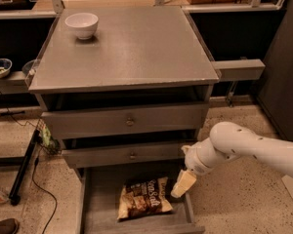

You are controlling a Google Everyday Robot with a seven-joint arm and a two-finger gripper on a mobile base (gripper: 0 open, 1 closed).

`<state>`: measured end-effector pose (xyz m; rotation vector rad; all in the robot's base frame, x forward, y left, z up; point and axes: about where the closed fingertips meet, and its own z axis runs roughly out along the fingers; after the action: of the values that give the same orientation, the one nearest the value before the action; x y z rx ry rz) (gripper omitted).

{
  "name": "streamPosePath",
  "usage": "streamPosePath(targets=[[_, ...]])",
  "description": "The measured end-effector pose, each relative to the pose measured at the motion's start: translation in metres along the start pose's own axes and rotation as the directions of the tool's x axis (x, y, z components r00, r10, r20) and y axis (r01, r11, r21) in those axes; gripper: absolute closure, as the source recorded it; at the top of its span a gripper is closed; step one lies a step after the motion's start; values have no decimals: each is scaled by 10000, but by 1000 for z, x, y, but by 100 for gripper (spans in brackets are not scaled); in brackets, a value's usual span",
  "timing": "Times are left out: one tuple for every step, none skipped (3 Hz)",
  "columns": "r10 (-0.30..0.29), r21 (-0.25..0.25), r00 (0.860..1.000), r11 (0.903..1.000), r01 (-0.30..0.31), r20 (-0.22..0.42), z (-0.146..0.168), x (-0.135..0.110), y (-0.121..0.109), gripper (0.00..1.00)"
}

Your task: Pick brown chip bag from bottom drawer and place on counter

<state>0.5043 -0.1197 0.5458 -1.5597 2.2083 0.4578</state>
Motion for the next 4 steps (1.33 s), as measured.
streamPosePath(targets=[[-1,0,10000,10000,1,-1,0,0,0,0],[-191,33,9997,9998,192,-142,15,-1,-1,0],[-326,-7,9994,9995,326,-145,37,1,-5,0],[53,-108,9993,9999,-49,357,78,26,-10,0]])
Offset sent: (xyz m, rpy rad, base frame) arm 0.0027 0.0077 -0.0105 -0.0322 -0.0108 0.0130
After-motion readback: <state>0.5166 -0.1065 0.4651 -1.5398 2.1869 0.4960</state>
